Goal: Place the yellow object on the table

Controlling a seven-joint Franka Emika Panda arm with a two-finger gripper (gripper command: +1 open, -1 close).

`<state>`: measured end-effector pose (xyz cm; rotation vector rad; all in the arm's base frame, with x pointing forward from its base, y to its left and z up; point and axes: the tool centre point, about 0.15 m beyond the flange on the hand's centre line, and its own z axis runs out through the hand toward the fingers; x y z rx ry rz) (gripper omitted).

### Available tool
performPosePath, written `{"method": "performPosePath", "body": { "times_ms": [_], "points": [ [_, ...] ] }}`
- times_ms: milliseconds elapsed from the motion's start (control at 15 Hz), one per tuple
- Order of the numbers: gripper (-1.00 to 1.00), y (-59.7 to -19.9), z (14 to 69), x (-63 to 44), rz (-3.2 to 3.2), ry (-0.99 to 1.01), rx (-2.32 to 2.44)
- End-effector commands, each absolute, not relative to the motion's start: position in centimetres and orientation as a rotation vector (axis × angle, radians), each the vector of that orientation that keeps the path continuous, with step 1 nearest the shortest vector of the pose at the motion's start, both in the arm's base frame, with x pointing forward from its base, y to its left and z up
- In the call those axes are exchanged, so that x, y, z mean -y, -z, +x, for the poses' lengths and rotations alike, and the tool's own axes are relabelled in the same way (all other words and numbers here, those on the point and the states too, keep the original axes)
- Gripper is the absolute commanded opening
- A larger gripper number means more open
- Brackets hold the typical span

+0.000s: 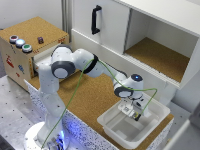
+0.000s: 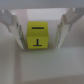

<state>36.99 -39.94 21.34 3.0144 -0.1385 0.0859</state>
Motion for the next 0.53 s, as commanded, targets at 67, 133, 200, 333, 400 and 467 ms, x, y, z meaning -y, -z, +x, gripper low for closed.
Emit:
{"method": "performPosePath", "body": {
  "times_ms": [67,133,200,333,400,467],
  "points": [
    [-1.00,-18.8,39.5,40.5,2.997,-0.167,0.096],
    [-1.00,-19.2,39.6,40.4,2.992,-0.175,0.098],
    [-1.00,-19.8,39.5,40.3,2.995,-0.191,0.093],
    [-1.00,-21.6,39.2,39.7,2.996,-0.224,0.078],
    [-1.00,-22.5,39.2,39.4,3.004,-0.249,0.068],
    [-1.00,-23.6,39.3,39.0,3.007,-0.276,0.059]
  ]
}}
